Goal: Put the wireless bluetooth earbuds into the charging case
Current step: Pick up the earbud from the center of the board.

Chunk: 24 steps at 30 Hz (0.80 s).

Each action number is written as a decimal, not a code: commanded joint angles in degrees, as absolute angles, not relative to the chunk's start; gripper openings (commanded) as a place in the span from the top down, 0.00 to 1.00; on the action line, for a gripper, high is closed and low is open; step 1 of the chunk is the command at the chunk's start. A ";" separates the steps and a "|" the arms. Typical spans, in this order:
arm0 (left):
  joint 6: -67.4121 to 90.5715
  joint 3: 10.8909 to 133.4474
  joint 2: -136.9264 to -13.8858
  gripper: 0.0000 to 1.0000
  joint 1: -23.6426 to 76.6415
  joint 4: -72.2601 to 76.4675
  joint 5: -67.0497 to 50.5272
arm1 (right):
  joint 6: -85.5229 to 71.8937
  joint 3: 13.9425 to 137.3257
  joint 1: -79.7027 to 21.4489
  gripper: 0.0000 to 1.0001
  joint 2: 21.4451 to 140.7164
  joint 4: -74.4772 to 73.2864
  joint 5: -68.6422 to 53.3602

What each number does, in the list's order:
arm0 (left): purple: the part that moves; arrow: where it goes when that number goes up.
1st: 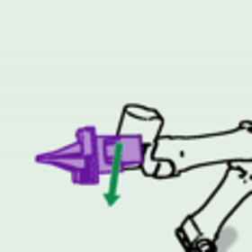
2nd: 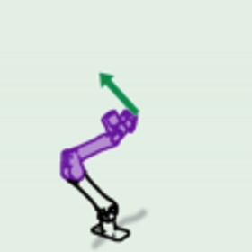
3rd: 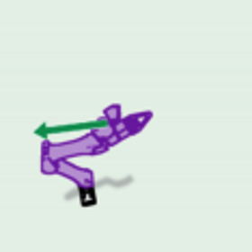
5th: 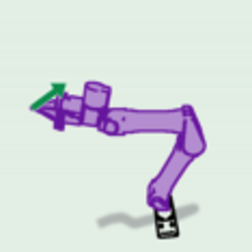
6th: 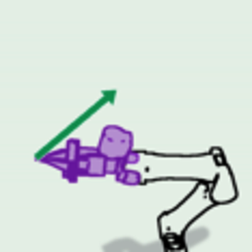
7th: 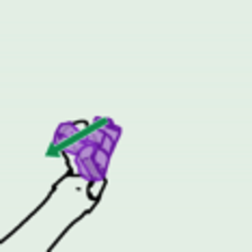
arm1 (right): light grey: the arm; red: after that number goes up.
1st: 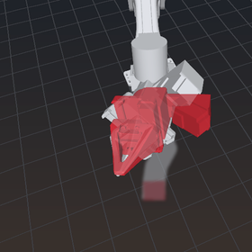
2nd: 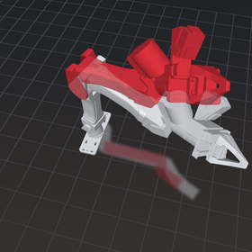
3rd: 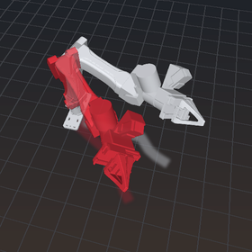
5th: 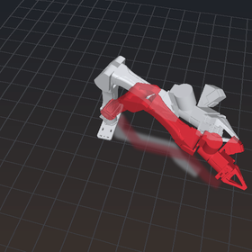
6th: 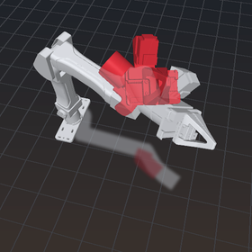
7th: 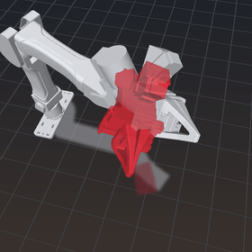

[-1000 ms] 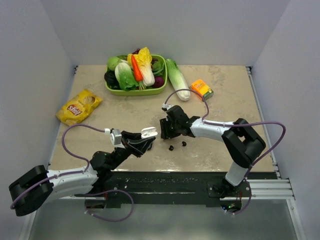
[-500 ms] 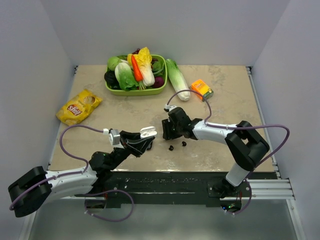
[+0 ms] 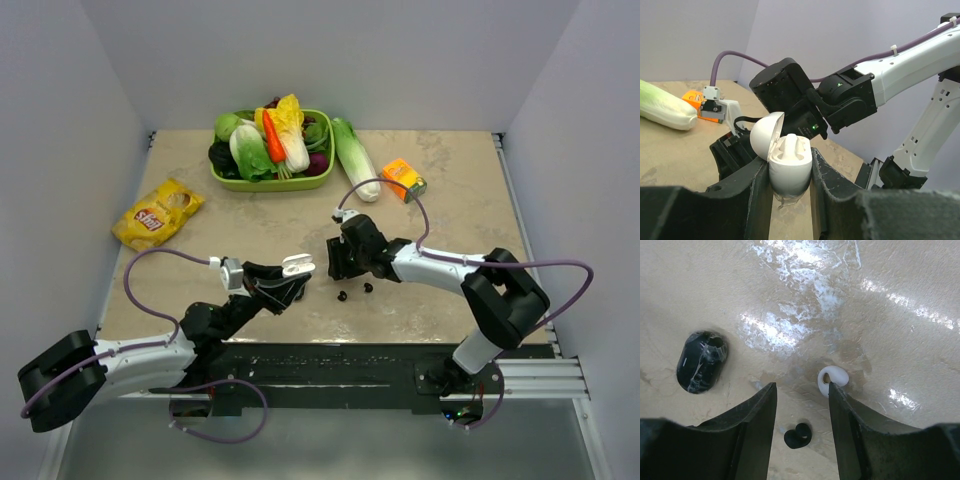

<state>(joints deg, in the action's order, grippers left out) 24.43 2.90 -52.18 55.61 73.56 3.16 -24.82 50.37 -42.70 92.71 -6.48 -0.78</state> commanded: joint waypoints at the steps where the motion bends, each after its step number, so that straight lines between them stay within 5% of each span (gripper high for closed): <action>1: 23.64 -14.59 -52.29 1.00 55.90 87.36 2.90 | -24.87 50.98 -42.54 0.50 90.53 -6.68 0.79; 24: 23.91 -14.94 -52.38 1.00 55.90 87.28 3.16 | -25.31 49.05 -41.84 0.53 94.48 -6.94 4.39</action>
<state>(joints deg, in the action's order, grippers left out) 24.45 2.90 -52.27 55.61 73.56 3.16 -24.86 50.35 -42.54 93.80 -6.39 0.73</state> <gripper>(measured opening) 0.347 0.482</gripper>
